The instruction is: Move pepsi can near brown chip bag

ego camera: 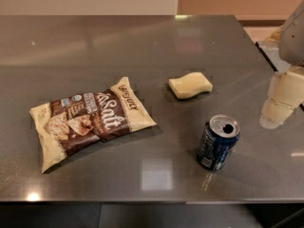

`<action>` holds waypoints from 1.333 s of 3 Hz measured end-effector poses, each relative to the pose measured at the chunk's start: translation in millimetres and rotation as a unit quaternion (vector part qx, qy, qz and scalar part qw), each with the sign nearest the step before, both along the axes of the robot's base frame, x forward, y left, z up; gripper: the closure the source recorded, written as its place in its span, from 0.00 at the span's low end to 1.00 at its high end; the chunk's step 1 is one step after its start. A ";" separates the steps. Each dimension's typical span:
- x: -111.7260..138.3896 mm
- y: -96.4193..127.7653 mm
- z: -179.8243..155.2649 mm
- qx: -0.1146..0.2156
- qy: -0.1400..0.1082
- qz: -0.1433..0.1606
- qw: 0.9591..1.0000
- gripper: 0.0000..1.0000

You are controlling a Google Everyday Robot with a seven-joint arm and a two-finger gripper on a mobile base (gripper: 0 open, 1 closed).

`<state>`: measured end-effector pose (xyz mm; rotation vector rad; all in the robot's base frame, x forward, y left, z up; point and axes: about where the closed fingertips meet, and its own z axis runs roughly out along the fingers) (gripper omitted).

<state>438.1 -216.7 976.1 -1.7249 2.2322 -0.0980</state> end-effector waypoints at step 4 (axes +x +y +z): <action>-9.1 12.0 -24.2 0.040 0.039 0.102 0.993 0.00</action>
Offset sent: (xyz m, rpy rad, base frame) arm 0.0027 0.0011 -0.0110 -0.0138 0.0224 0.0779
